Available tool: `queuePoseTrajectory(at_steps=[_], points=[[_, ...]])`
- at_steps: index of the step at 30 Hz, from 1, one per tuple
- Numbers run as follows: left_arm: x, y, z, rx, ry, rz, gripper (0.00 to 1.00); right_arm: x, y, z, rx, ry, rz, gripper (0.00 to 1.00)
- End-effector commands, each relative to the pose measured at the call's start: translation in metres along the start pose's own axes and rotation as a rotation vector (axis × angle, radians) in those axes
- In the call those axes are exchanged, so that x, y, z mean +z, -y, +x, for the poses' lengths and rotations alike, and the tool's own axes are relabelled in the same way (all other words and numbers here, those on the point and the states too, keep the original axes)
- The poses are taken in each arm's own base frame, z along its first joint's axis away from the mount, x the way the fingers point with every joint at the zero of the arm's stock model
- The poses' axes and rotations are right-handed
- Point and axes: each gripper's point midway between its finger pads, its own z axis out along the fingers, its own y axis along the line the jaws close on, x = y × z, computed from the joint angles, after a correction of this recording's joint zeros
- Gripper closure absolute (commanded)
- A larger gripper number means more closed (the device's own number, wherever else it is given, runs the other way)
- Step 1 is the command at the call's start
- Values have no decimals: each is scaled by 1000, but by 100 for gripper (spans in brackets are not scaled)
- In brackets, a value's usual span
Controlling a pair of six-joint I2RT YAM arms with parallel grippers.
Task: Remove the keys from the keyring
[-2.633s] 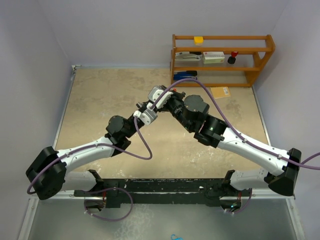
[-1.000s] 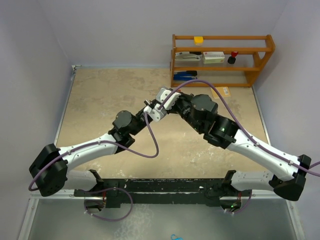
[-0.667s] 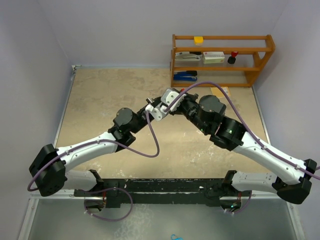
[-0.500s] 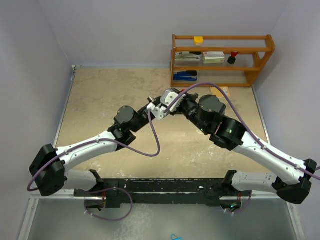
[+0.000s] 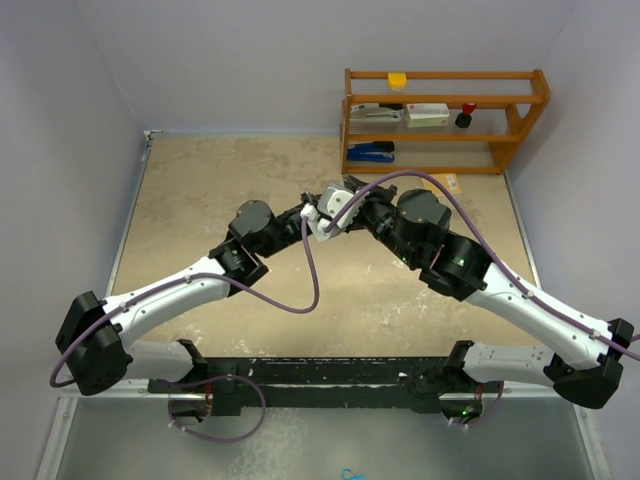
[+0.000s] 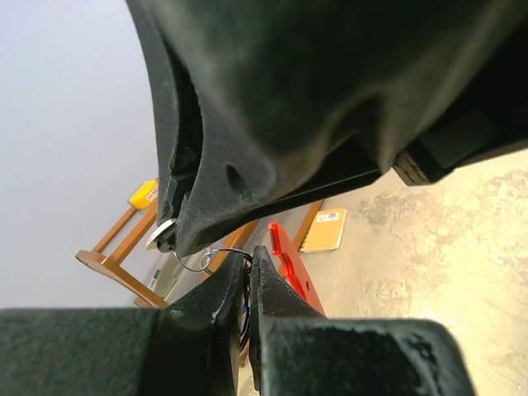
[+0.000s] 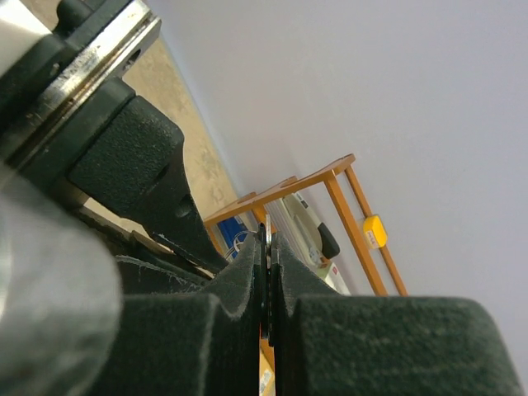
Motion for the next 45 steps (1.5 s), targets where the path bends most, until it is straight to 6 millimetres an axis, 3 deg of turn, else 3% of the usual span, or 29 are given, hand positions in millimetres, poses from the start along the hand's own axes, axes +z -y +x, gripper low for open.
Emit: queuePoseTrajectory(at_steps=[1,8,24,45], points=[[-25,70,61,-84,-222,286,100,-31,87,-86,54,325,240,100],[-49,95,40,-73,-165,453,100,-34,89,-84,52,319,256,100],[-81,124,-3,-58,-46,716,100,-44,87,-85,48,355,250,100],[-110,113,-69,52,173,736,100,-36,68,-71,64,325,218,100]])
